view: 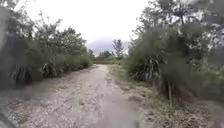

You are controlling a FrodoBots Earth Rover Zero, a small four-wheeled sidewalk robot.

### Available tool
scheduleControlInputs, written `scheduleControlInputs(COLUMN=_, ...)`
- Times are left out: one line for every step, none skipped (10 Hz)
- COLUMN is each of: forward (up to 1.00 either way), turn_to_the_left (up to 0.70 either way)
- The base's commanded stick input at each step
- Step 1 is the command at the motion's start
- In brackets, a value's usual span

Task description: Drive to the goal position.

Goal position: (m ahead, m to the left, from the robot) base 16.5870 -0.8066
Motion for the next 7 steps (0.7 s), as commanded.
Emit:
scheduleControlInputs(forward=0.68, turn_to_the_left=0.00)
scheduleControlInputs(forward=0.68, turn_to_the_left=0.00)
scheduleControlInputs(forward=0.68, turn_to_the_left=0.00)
scheduleControlInputs(forward=0.68, turn_to_the_left=0.00)
scheduleControlInputs(forward=0.68, turn_to_the_left=0.00)
scheduleControlInputs(forward=0.68, turn_to_the_left=0.00)
scheduleControlInputs(forward=0.68, turn_to_the_left=0.00)
